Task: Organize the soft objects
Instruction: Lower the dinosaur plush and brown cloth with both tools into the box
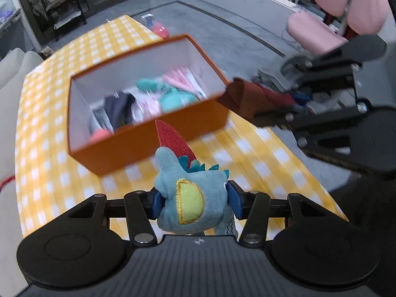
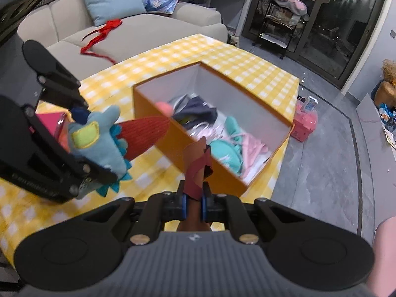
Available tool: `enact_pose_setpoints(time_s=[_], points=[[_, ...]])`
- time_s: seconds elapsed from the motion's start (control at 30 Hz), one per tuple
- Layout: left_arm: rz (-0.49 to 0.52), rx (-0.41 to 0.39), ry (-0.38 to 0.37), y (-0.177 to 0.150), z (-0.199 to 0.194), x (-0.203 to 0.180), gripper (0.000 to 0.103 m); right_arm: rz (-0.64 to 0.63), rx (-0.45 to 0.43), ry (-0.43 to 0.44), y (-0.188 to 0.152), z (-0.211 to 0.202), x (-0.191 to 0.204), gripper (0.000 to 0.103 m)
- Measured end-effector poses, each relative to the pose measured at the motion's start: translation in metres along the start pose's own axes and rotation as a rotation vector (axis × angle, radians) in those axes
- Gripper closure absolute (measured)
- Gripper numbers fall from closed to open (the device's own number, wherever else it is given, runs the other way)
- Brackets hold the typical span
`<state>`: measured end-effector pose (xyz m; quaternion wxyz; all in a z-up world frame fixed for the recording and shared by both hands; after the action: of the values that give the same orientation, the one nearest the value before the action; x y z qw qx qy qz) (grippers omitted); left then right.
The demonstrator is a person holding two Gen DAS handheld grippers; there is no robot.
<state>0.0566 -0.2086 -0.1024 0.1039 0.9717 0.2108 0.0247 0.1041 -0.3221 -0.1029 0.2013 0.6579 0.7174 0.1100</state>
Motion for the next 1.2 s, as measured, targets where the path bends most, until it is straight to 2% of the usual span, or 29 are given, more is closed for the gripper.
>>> enact_pose_setpoints(time_s=[0.27, 0.5, 0.83, 0.9, 1.0, 1.2], points=[[-0.024, -0.036, 0.021, 0.053, -0.002, 0.035, 0.044, 0.005, 0.005, -0.021, 0.043, 0.022, -0.034, 0.095], [-0.046, -0.037, 0.041, 0.085, 0.005, 0.059, 0.044, 0.014, 0.01, -0.037, 0.075, 0.043, -0.055, 0.095], [-0.12, -0.006, 0.057, 0.124, 0.033, 0.102, 0.043, 0.067, 0.06, -0.032, 0.115, 0.099, -0.082, 0.095], [-0.13, -0.004, 0.061, 0.131, 0.038, 0.109, 0.043, 0.08, 0.073, -0.018, 0.121, 0.11, -0.085, 0.095], [-0.155, 0.005, 0.059, 0.142, 0.046, 0.124, 0.043, 0.124, 0.093, 0.051, 0.129, 0.127, -0.086, 0.095], [-0.183, 0.051, 0.103, 0.151, 0.072, 0.15, 0.043, 0.176, 0.154, 0.124, 0.139, 0.169, -0.083, 0.095]])
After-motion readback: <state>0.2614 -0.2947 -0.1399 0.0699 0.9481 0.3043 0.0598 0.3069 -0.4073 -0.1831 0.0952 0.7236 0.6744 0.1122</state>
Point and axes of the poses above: each gripper's, at about its wrist camera, not at the fingertips, and z roughly the way its jaws point, x to its left, y to its top, the point moved 10 cm from there along z, roughly the way its jaws point, and after that the axes turned 14 degrees about x, right-handed, at the moved point
